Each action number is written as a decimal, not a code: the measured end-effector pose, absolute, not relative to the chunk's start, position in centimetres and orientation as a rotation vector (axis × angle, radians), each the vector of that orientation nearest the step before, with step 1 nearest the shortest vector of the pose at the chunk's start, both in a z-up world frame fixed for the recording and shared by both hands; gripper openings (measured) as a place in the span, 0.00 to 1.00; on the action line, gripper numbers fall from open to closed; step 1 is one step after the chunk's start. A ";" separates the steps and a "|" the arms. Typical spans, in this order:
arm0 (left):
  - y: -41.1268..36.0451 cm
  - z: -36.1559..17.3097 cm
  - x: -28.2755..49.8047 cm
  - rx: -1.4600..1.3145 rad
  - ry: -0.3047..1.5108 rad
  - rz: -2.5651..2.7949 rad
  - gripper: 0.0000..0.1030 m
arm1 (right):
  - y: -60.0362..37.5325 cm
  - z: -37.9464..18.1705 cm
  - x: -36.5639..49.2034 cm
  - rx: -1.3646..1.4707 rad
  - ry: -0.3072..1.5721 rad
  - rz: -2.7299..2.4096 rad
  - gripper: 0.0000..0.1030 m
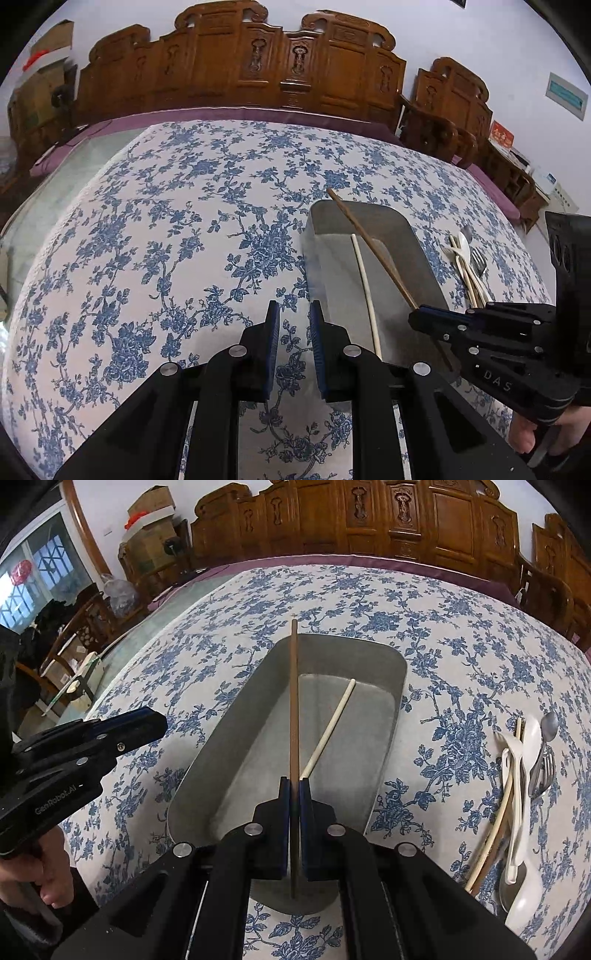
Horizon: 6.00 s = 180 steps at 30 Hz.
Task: Organize utensils
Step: 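Lower the held chopstick into the grey tray and open the right gripper, then grasp the white plastic spoon in the utensil pile with the right gripper, then lift the white spoon up from the pile with the right gripper, then grasp a dark wooden chopstick with the left gripper while the right holds the white spoon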
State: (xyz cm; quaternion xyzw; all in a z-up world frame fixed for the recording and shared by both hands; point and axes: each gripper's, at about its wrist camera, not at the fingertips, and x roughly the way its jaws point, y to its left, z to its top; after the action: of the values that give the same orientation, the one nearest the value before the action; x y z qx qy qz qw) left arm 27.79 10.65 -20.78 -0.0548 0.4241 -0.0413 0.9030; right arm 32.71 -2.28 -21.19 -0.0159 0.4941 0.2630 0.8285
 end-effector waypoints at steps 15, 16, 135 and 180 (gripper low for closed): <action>9.5 -20.4 27.3 -0.108 0.866 -0.118 0.15 | -3.5 -19.9 32.3 0.000 0.986 0.620 0.22; 9.3 -20.3 27.2 -0.105 0.864 -0.123 0.15 | -3.9 -19.4 32.1 -0.010 0.972 0.617 0.22; -9.7 -21.9 25.9 0.102 0.906 -0.288 0.54 | -25.6 -18.5 26.3 -0.073 0.968 0.453 0.04; -12.6 -24.5 34.6 0.182 1.091 -0.220 0.04 | -27.3 -16.9 25.8 0.000 0.925 0.498 0.04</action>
State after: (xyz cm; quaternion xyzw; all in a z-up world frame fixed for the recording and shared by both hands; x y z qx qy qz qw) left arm 34.61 -12.62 -24.48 0.0862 0.5169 -0.1045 0.8452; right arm 25.81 -27.32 -16.90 -0.0001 0.4415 0.2376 0.8652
